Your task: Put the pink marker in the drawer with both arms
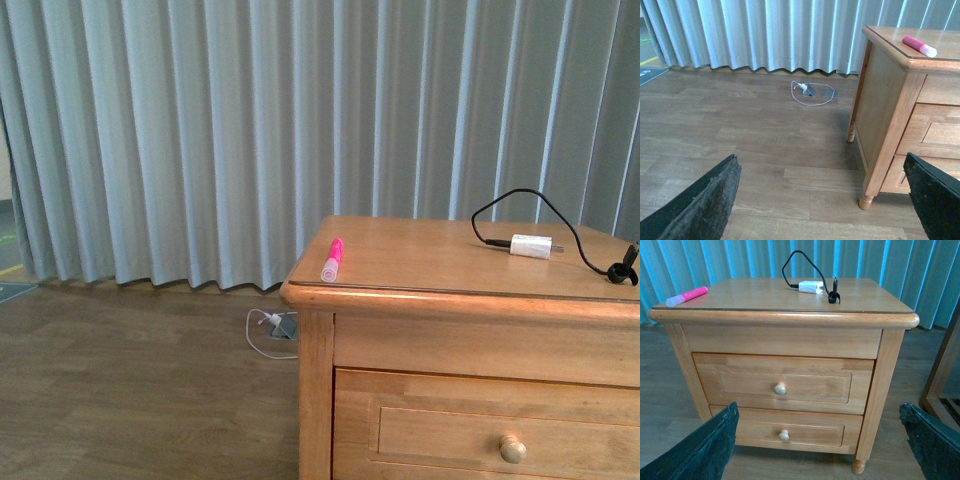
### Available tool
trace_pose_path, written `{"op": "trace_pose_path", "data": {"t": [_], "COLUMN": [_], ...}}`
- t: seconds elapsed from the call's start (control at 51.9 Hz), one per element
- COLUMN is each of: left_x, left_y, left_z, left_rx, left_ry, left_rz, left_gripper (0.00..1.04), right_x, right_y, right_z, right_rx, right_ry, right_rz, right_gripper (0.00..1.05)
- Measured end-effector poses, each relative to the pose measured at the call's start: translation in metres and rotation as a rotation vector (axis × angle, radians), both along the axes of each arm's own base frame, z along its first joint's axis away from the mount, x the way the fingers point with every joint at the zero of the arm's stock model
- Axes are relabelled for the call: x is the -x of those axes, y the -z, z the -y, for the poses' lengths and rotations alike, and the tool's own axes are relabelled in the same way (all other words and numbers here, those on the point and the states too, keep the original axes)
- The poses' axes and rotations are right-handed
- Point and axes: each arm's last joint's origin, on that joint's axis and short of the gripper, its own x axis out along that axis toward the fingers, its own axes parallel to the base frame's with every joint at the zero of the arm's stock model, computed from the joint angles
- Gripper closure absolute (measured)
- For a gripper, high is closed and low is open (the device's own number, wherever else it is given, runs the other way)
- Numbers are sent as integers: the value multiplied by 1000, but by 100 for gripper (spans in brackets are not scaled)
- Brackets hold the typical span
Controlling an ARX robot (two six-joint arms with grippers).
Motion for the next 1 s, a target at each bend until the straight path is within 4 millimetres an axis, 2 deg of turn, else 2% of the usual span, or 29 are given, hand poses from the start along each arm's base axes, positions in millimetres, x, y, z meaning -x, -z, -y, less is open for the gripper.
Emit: {"op": "trace_pose_path", "data": {"t": [1.002], "left_x": [0], "left_y": [0], "left_z": [0], "left_rx": [0], "left_ry": [0], "left_rz": [0], "left_gripper": [6], "right_x": [0], "right_y": [0], "right_z": [0], "right_rx": [0], "right_ry": [0], "right_rz": [0], "right_gripper": [8]}}
